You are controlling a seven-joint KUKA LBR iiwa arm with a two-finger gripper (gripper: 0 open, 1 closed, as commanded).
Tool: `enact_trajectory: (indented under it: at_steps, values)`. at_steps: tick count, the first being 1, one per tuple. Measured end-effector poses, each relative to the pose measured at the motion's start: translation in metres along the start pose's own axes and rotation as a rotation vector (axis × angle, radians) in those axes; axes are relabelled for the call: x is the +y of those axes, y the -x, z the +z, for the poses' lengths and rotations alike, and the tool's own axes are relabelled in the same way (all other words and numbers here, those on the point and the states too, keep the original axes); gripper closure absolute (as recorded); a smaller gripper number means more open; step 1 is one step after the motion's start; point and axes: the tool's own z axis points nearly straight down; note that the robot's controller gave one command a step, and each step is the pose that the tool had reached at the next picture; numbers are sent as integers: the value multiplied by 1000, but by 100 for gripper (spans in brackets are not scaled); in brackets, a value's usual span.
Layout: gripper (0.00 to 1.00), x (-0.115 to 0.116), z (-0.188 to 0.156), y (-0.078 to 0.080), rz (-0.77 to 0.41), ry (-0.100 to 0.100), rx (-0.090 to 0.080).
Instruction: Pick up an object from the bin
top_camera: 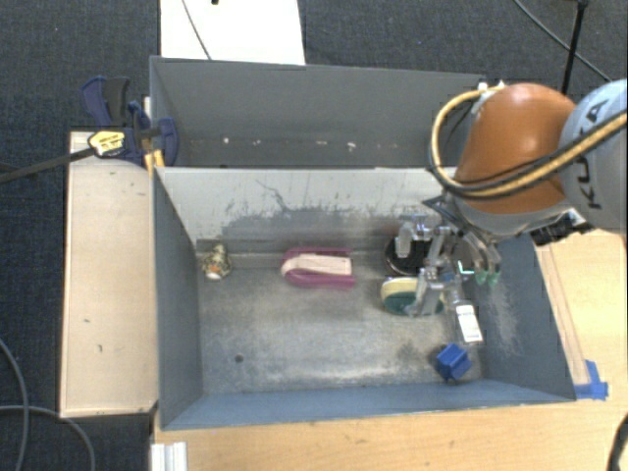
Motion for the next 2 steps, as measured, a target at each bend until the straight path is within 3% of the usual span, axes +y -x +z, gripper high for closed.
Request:
enact_trajectory:
  at_steps: [1,2]
  values:
    - [0,-45,90,-8,197,0,-3]
    - [100,-44,87,-7,192,0,-6]
